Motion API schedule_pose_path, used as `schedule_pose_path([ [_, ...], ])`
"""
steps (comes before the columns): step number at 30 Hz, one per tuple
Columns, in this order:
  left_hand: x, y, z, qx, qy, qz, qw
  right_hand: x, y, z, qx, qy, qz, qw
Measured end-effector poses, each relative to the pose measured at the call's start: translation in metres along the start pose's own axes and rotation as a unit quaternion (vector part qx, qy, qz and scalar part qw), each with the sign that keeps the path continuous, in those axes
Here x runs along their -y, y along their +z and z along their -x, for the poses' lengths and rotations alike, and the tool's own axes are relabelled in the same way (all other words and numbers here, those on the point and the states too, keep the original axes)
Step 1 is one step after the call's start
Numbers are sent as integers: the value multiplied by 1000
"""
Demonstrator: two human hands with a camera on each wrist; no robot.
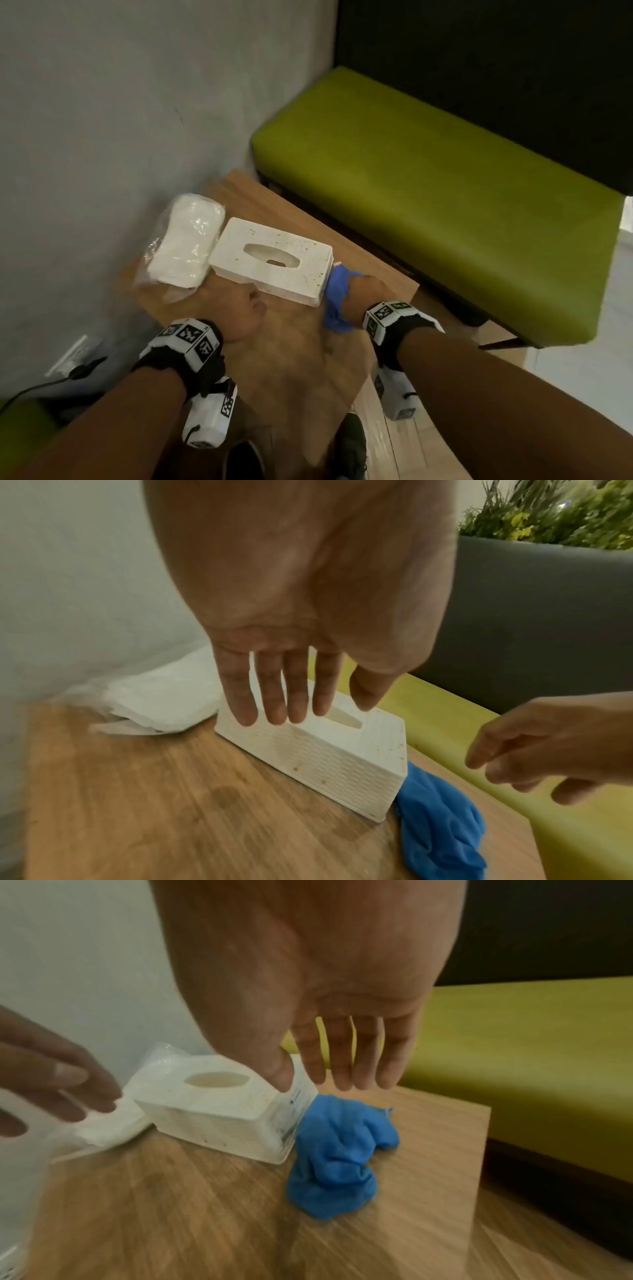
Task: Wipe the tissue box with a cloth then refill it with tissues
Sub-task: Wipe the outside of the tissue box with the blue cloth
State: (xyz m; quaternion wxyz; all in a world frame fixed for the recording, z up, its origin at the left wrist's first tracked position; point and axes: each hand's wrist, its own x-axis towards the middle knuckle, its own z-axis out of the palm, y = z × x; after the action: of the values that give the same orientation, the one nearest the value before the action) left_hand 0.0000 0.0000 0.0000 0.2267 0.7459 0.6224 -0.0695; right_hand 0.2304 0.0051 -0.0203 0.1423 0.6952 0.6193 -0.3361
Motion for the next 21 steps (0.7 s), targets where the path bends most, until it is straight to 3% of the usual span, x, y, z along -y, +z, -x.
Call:
schedule_pose_path([
  [3, 2, 15, -26, 49, -57, 13, 997, -3, 26, -26, -5, 40, 1, 999],
  [5, 10, 26, -38, 42, -75, -5, 996, -3, 48, -41, 4, 64, 6, 998],
  [12, 61, 38, -81, -47, -58, -11, 997, -6, 78, -74, -45, 113, -8, 993],
  [16, 85, 28, -110, 6, -29, -20, 999, -8, 73, -80, -68, 132, -45, 988],
  [18, 93, 24, -126, 56, -27, 12, 998, -3, 63, -81, -107, 144, -80, 981],
  [21, 98, 21, -142, 86, -20, 45, 995, 12, 37, -81, -235, 173, -184, 939],
])
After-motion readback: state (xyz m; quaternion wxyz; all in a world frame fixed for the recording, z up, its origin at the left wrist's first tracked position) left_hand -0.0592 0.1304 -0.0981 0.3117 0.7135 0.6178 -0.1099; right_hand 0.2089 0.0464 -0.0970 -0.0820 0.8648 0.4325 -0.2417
